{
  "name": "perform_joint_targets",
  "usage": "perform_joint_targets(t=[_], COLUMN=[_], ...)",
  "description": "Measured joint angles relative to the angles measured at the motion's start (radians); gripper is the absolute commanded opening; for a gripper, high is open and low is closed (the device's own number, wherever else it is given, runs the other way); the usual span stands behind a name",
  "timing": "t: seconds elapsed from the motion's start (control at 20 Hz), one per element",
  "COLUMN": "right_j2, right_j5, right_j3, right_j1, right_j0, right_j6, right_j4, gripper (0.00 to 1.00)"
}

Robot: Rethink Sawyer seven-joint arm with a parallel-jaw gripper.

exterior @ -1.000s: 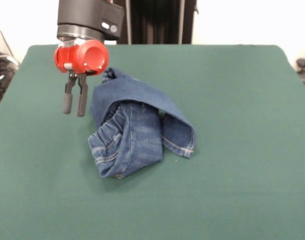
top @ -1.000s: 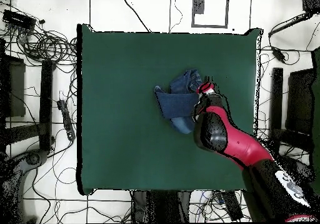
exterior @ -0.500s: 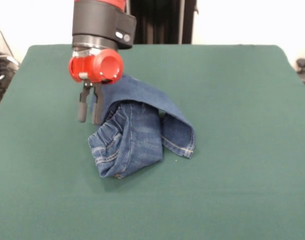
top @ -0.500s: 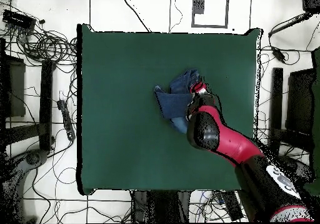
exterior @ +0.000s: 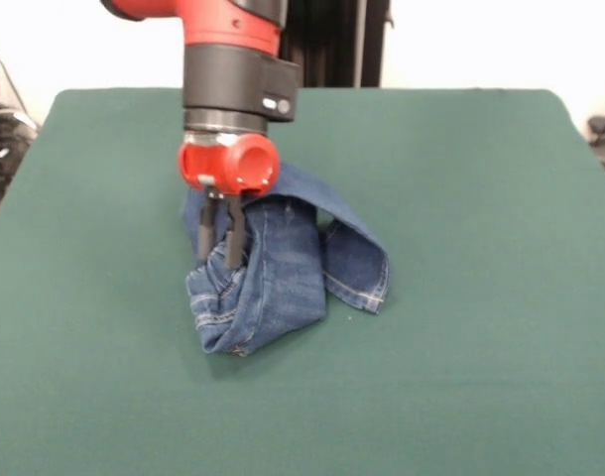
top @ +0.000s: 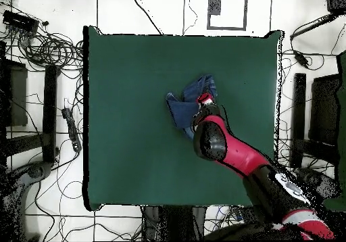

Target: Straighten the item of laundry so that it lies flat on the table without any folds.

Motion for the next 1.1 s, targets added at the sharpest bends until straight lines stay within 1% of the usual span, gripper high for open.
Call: perform_joint_targets(t=[0.2,0.85,1.0,1.1], right_j2=[-0.015,-0.044,-0.038,-0.009], right_j5=[0.0,0.0,0.008,0.027], right_j3=[-0.002,-0.022,-0.022,-0.022], right_j1=[0.007,0.035,0.035,0.036], right_j0=[0.025,0.031,0.021,-0.008], right_j6=[0.0,0.0,0.0,0.0], right_j4=[0.029,0.062,0.06,0.052], gripper=[1.0,1.0,1.0,1.0])
